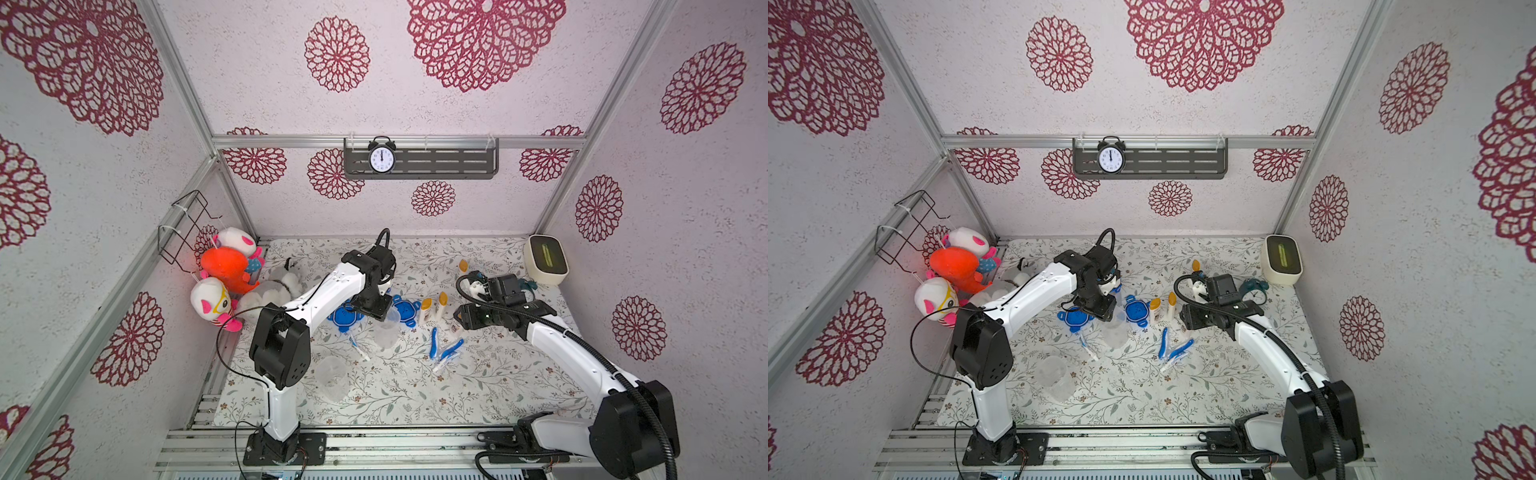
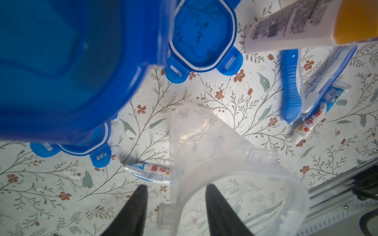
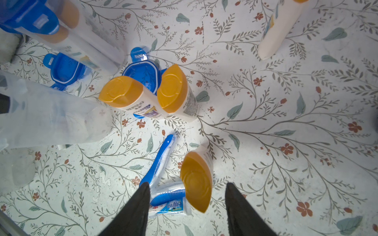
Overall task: Pack away toiletry kits
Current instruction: Place the container at the center of the board, then pick up the toiletry item from the center of the board.
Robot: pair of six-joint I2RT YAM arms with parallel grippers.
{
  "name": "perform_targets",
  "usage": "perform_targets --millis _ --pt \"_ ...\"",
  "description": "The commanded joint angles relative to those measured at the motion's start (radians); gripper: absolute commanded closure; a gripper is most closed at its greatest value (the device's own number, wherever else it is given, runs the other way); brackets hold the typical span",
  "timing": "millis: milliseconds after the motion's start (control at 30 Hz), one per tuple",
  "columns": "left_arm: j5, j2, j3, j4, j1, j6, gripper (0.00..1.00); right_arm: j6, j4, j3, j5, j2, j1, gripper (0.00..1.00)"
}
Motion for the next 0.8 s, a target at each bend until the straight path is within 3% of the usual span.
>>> perform_targets --millis 0,200,333,433,567,767 --pt "-0.003 -0.042 0.005 0.039 -0.003 0.009 0.40 -0.042 0.029 0.003 -0.011 0.029 -0.004 0.45" --pt "-0.037 -0.126 -0.014 0.062 0.023 0.007 0.33 -0.052 0.044 0.014 -0.001 0.080 -0.004 0.52" --pt "-0.040 -0.223 -0.061 0.109 0.072 0.018 0.30 -0.058 0.045 0.024 -0.007 0.093 -0.001 0.69" --pt "0.015 -0.311 -0.125 0.164 0.117 0.020 0.29 -0.048 0.004 0.050 0.015 0.057 0.011 0.77" --pt "0.143 -0.445 -0.255 0.274 0.170 0.026 0.29 -0.017 -0.107 0.133 0.039 -0.060 0.041 0.78" --pt "0.311 -0.590 -0.439 0.398 0.281 0.004 0.30 0.008 -0.142 0.279 -0.136 -0.147 0.081 0.80"
